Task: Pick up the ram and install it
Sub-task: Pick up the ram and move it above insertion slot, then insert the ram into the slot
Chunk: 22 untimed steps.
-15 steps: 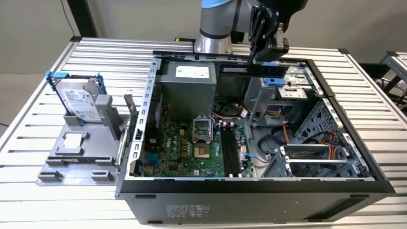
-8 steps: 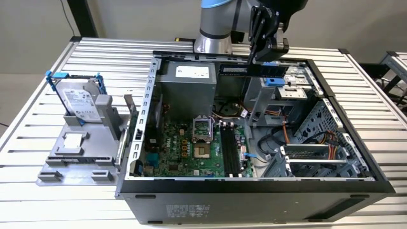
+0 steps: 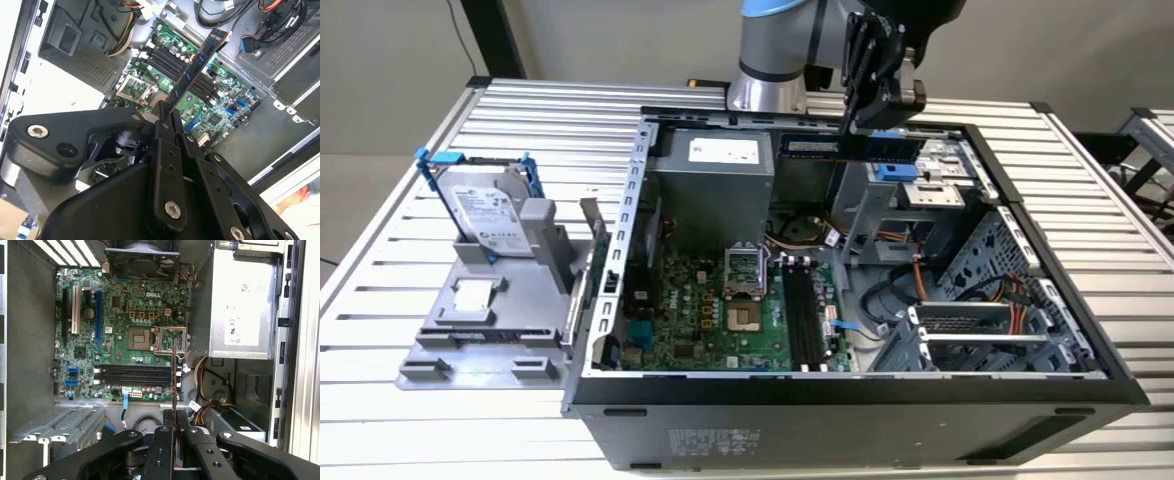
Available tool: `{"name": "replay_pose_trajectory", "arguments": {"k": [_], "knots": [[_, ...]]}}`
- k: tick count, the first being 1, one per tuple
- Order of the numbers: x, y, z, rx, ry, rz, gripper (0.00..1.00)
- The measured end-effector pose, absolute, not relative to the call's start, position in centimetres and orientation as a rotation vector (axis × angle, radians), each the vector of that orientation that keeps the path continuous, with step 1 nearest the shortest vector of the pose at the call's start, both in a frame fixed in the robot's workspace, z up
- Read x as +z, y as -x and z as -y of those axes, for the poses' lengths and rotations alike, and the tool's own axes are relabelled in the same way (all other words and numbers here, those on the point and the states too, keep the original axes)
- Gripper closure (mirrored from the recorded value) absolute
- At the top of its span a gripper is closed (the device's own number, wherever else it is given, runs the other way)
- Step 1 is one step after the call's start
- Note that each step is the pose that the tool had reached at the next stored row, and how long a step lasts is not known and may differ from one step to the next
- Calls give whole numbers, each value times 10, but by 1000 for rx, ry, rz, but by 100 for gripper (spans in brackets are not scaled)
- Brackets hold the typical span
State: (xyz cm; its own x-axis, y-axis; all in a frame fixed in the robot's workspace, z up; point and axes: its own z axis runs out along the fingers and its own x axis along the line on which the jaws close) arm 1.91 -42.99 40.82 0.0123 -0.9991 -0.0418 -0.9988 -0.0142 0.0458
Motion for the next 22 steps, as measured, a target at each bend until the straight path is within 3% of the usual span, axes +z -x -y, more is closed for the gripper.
{"name": "replay_pose_trajectory", "arguments": {"k": [22], "knots": [[408,-19,430,-97,-1822,2566,100]]}}
